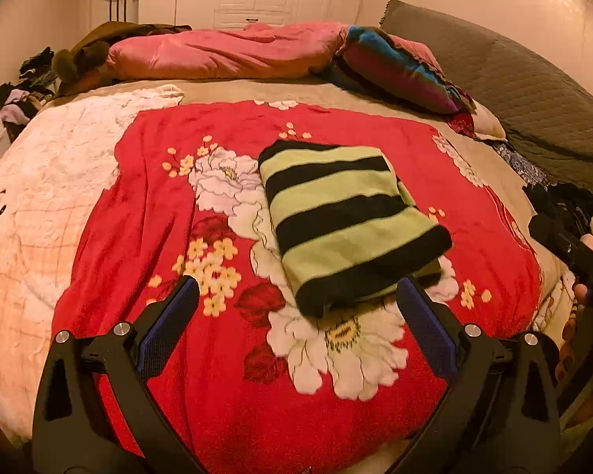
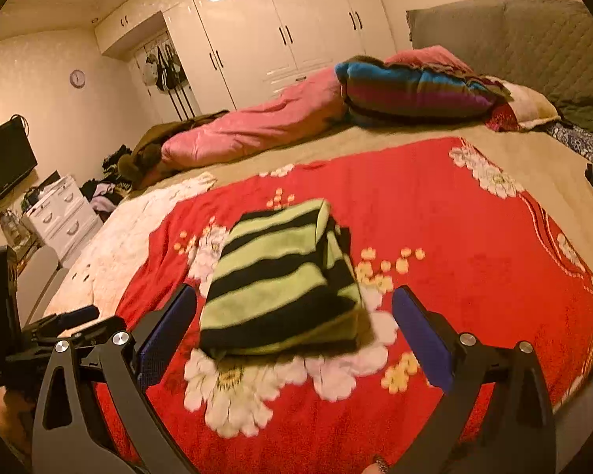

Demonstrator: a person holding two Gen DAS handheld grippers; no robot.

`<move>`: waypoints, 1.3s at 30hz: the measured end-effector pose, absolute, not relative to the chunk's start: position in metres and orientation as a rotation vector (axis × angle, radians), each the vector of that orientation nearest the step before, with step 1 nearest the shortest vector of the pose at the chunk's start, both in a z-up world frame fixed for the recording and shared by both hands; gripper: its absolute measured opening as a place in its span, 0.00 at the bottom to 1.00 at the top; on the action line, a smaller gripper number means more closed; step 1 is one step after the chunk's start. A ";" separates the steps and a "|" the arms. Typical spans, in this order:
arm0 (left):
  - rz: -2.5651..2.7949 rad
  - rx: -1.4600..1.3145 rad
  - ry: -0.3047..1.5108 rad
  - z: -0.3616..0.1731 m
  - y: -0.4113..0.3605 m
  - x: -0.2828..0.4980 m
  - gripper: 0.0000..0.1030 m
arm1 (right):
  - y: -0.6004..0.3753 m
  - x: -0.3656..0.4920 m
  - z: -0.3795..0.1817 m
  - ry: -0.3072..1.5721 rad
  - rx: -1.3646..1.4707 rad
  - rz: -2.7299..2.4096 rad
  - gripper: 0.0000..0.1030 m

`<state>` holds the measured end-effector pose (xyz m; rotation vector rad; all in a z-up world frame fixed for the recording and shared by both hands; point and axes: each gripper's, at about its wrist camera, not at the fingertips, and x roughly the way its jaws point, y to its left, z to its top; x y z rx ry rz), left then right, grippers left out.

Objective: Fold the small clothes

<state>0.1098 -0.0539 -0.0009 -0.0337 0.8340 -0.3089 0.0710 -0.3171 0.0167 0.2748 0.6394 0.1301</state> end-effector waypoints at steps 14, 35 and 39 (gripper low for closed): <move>-0.302 -0.065 0.935 -0.032 -0.056 0.083 0.91 | -0.298 0.047 -0.022 0.804 0.160 0.059 0.96; -0.263 -0.057 0.958 -0.035 -0.055 0.084 0.91 | -0.297 0.042 -0.022 0.823 0.147 0.069 0.96; -0.262 -0.053 0.955 -0.034 -0.055 0.084 0.91 | -0.297 0.042 -0.022 0.824 0.146 0.069 0.96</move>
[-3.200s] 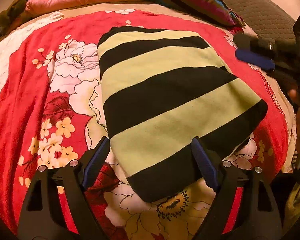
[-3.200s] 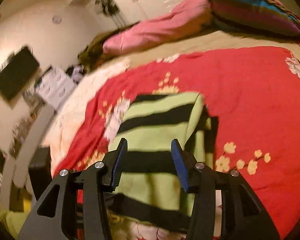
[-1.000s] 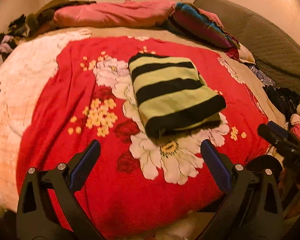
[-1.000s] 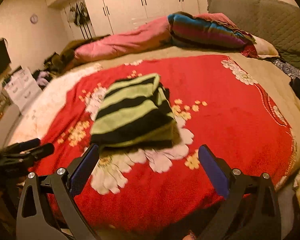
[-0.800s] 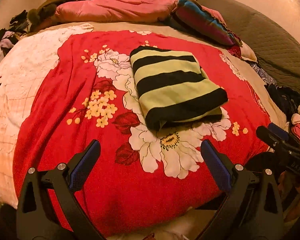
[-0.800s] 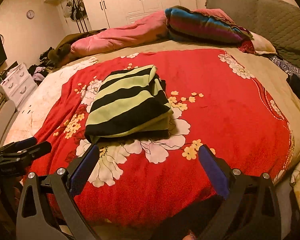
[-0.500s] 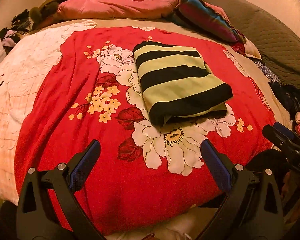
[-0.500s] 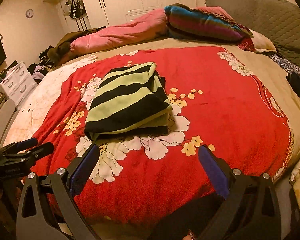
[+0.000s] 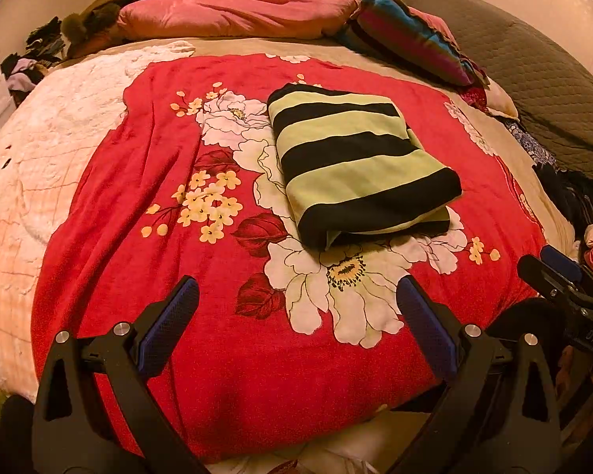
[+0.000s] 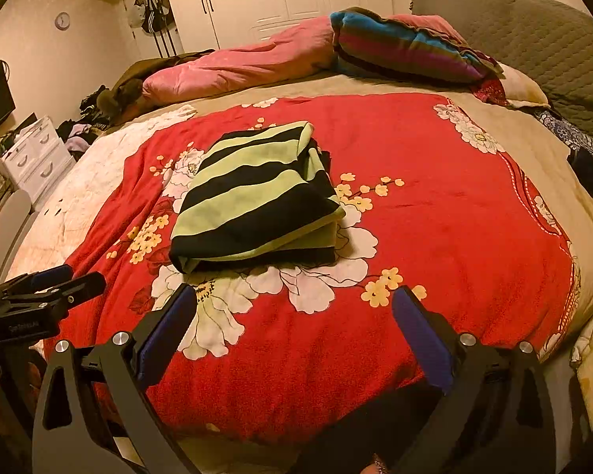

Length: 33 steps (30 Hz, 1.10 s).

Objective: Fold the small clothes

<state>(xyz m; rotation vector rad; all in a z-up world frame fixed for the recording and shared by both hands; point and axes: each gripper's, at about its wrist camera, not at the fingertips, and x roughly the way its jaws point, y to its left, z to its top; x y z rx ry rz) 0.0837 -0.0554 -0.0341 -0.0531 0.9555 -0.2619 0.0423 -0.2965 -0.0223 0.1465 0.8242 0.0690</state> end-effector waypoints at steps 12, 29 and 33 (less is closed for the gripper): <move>-0.248 -0.056 0.960 -0.034 -0.054 0.082 0.91 | -0.296 0.043 -0.023 0.825 0.141 0.070 0.96; -0.234 -0.056 0.966 -0.033 -0.052 0.083 0.91 | -0.296 0.043 -0.023 0.827 0.138 0.071 0.96; -0.228 -0.052 0.969 -0.033 -0.051 0.083 0.91 | -0.295 0.043 -0.023 0.826 0.139 0.070 0.96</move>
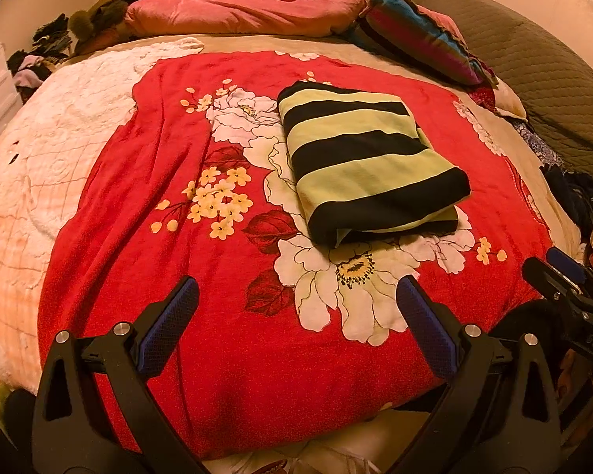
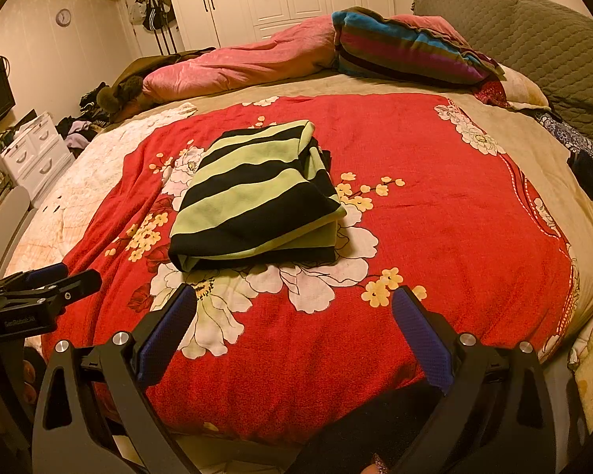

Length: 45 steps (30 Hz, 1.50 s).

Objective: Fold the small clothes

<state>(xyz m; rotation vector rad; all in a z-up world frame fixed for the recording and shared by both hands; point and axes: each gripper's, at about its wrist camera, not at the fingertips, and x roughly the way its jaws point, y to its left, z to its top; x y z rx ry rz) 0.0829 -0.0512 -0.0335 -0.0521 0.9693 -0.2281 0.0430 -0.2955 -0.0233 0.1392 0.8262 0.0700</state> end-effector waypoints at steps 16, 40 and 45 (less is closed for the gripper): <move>-0.211 -0.030 0.959 -0.031 -0.052 0.082 0.91 | -0.296 0.044 -0.023 0.827 0.138 0.071 0.96; -0.204 -0.019 0.955 -0.029 -0.054 0.082 0.91 | -0.295 0.044 -0.023 0.828 0.136 0.070 0.96; -0.202 -0.011 0.952 -0.030 -0.054 0.081 0.91 | -0.295 0.044 -0.023 0.829 0.136 0.070 0.96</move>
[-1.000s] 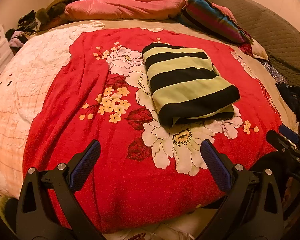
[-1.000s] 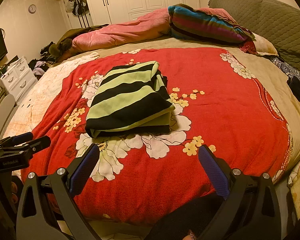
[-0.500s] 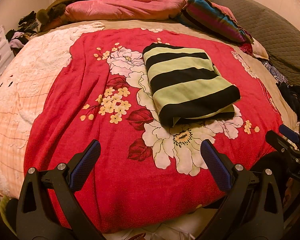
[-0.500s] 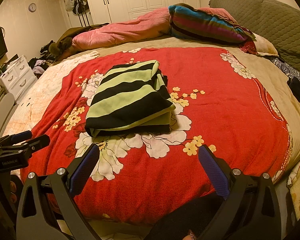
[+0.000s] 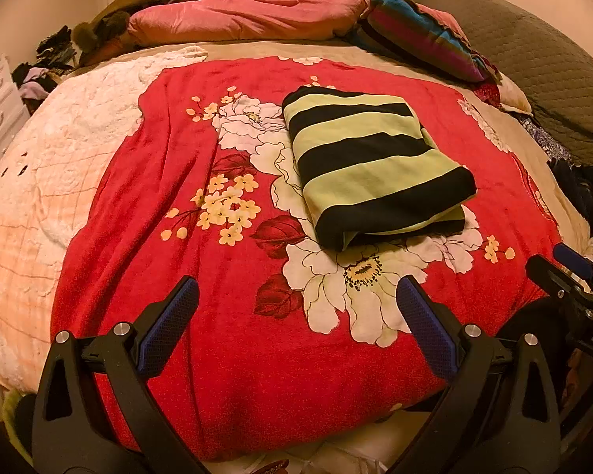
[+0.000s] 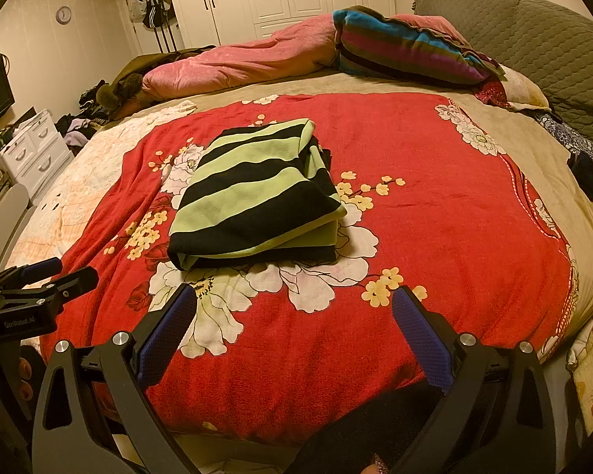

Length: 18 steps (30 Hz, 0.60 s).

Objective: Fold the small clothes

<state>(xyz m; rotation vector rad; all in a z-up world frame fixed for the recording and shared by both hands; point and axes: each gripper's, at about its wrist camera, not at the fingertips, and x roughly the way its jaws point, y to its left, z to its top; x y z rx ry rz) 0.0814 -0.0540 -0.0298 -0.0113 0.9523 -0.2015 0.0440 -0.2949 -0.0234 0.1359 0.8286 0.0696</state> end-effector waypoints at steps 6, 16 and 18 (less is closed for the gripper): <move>-0.200 -0.004 0.953 -0.030 -0.055 0.082 0.91 | -0.297 0.044 -0.025 0.831 0.134 0.070 0.96; -0.193 0.040 0.954 -0.030 -0.056 0.084 0.91 | -0.299 0.046 -0.028 0.840 0.131 0.070 0.96; -0.196 0.028 0.955 -0.030 -0.051 0.086 0.91 | -0.302 0.050 -0.030 0.847 0.131 0.073 0.96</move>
